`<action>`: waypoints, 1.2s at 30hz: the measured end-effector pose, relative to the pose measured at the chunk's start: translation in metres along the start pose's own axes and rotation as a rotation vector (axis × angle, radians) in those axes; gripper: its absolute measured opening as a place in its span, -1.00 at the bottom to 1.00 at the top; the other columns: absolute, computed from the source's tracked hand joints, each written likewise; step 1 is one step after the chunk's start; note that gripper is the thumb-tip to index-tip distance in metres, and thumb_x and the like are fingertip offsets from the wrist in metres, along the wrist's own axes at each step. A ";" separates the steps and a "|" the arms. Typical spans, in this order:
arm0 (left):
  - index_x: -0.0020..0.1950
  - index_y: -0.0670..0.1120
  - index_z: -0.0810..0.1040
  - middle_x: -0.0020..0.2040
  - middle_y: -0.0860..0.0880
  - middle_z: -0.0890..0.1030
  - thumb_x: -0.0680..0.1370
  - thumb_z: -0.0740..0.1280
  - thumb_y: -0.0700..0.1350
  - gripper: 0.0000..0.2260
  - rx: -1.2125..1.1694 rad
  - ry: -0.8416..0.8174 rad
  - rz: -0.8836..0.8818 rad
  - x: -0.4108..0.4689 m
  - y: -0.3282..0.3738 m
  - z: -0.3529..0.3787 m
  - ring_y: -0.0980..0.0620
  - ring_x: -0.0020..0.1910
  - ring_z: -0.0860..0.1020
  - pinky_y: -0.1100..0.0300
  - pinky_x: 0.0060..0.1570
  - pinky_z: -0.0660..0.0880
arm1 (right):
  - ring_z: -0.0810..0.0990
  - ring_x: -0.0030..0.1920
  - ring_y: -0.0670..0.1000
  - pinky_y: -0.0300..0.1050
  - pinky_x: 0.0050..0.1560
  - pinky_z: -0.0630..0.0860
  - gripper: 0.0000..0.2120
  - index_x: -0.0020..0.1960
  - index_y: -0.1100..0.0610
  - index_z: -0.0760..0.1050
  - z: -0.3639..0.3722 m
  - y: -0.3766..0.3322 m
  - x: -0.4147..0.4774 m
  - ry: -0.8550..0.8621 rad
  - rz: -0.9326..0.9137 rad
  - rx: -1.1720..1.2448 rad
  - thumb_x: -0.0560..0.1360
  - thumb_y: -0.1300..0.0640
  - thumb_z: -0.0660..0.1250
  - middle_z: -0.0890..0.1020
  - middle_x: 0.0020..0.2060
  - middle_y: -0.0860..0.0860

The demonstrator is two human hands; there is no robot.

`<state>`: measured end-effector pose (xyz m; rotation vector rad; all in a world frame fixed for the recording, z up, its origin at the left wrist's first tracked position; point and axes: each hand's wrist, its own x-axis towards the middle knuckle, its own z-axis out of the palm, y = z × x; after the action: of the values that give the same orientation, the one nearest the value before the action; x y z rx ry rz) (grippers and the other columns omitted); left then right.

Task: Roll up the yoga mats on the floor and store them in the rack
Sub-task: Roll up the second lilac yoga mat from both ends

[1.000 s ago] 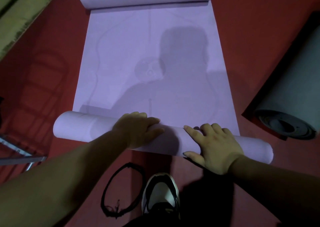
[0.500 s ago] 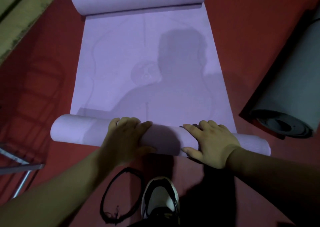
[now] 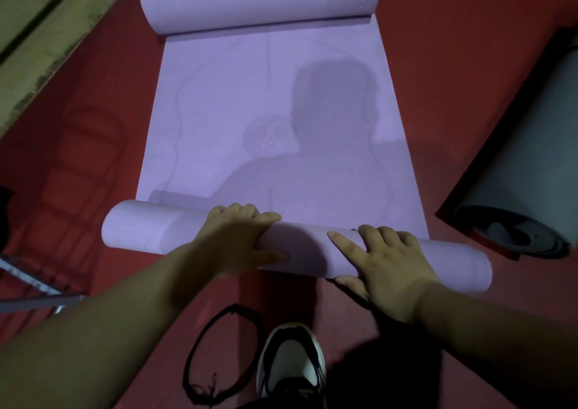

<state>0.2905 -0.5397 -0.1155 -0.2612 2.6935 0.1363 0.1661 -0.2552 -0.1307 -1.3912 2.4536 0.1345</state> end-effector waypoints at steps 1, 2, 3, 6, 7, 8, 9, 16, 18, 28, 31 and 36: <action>0.48 0.31 0.25 0.16 0.05 0.51 0.32 0.04 0.64 -0.20 -0.002 -0.018 0.002 0.002 -0.001 -0.001 -0.10 0.17 0.48 -0.03 0.15 0.36 | 0.56 0.01 0.28 0.23 0.01 0.50 -0.30 0.58 -0.15 0.21 0.000 0.002 0.002 -0.006 -0.002 -0.009 0.52 -0.43 0.07 0.57 0.21 0.18; 0.50 0.30 0.24 0.20 0.04 0.52 0.32 0.03 0.64 -0.19 -0.005 -0.025 -0.001 0.004 -0.001 -0.002 -0.10 0.20 0.48 -0.05 0.19 0.36 | 0.56 0.02 0.27 0.22 0.01 0.49 -0.29 0.59 -0.16 0.19 -0.001 0.004 0.004 -0.017 -0.006 -0.014 0.53 -0.45 0.04 0.57 0.21 0.16; 0.51 0.29 0.23 0.23 0.04 0.51 0.33 0.02 0.64 -0.18 -0.008 -0.011 -0.011 0.005 -0.001 -0.002 -0.11 0.23 0.47 -0.09 0.24 0.35 | 0.55 0.06 0.26 0.20 0.03 0.49 -0.28 0.60 -0.18 0.14 -0.002 0.005 0.006 -0.023 -0.012 -0.012 0.53 -0.46 0.01 0.56 0.23 0.14; 0.51 0.21 0.35 0.25 -0.04 0.54 0.36 0.07 0.62 -0.18 0.015 0.174 -0.033 -0.005 0.005 0.010 -0.18 0.23 0.51 -0.21 0.27 0.35 | 0.51 0.21 0.21 0.15 0.13 0.42 -0.26 0.63 -0.24 -0.05 -0.008 0.013 0.013 -0.058 -0.037 0.008 0.52 -0.49 -0.10 0.48 0.34 0.07; 0.49 0.16 0.42 0.24 -0.08 0.56 0.37 0.10 0.61 -0.18 0.042 0.255 -0.013 -0.010 0.008 0.020 -0.20 0.21 0.53 -0.25 0.27 0.36 | 0.51 0.22 0.21 0.15 0.13 0.42 -0.25 0.63 -0.25 -0.07 -0.009 0.014 0.014 -0.068 -0.042 0.007 0.51 -0.50 -0.11 0.47 0.34 0.06; 0.47 0.11 0.46 0.23 -0.12 0.57 0.38 0.14 0.60 -0.17 0.065 0.319 0.012 -0.014 0.011 0.027 -0.23 0.19 0.54 -0.30 0.26 0.36 | 0.51 0.20 0.21 0.16 0.12 0.43 -0.25 0.63 -0.24 -0.05 -0.008 0.014 0.014 -0.078 -0.037 0.001 0.51 -0.50 -0.11 0.48 0.33 0.07; 0.46 0.09 0.48 0.22 -0.15 0.57 0.38 0.15 0.59 -0.17 0.081 0.354 0.026 -0.015 0.013 0.032 -0.24 0.18 0.55 -0.33 0.25 0.36 | 0.52 0.18 0.22 0.16 0.11 0.45 -0.25 0.63 -0.23 -0.02 -0.008 0.013 0.012 -0.086 -0.027 -0.004 0.51 -0.49 -0.10 0.50 0.32 0.08; 0.45 0.19 0.45 0.12 -0.05 0.60 0.30 0.10 0.65 -0.13 0.044 0.223 0.000 0.006 0.002 0.013 -0.18 0.10 0.56 -0.12 0.19 0.37 | 0.45 0.33 0.18 0.20 0.30 0.37 -0.22 0.62 -0.27 -0.16 -0.019 0.015 0.019 -0.102 0.021 0.058 0.47 -0.52 -0.14 0.39 0.45 0.02; 0.48 0.22 0.41 0.13 -0.04 0.56 0.28 0.08 0.65 -0.11 0.028 0.176 0.002 0.012 -0.002 0.009 -0.17 0.11 0.53 -0.08 0.19 0.35 | 0.49 0.28 0.24 0.30 0.27 0.37 -0.22 0.63 -0.24 0.00 -0.014 0.010 0.013 -0.049 0.056 0.027 0.49 -0.52 -0.07 0.44 0.41 0.09; 0.56 0.29 0.23 0.30 0.00 0.47 0.30 0.02 0.63 -0.13 -0.030 0.096 -0.010 0.018 -0.004 -0.002 -0.10 0.32 0.43 -0.15 0.36 0.25 | 0.49 0.21 0.20 0.15 0.16 0.41 -0.17 0.63 -0.23 -0.12 -0.016 0.020 0.023 -0.064 0.023 -0.037 0.46 -0.57 -0.10 0.45 0.32 0.06; 0.53 0.23 0.34 0.33 -0.11 0.51 0.39 0.16 0.56 -0.22 0.008 0.329 -0.021 0.006 0.004 0.020 -0.18 0.33 0.47 -0.34 0.36 0.25 | 0.46 0.27 0.19 0.15 0.21 0.41 -0.16 0.61 -0.24 -0.17 -0.022 0.024 0.028 -0.092 0.009 -0.001 0.45 -0.58 -0.10 0.41 0.37 0.04; 0.51 0.19 0.40 0.35 -0.15 0.53 0.39 0.20 0.55 -0.23 0.062 0.373 -0.037 -0.001 0.014 0.030 -0.23 0.34 0.48 -0.37 0.35 0.23 | 0.47 0.27 0.18 0.15 0.20 0.43 -0.15 0.61 -0.23 -0.15 -0.018 0.027 0.027 -0.103 0.012 -0.010 0.44 -0.58 -0.10 0.42 0.37 0.04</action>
<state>0.3005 -0.5221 -0.1412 -0.3465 3.0538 -0.0093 0.1259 -0.2676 -0.1243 -1.3392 2.3810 0.2158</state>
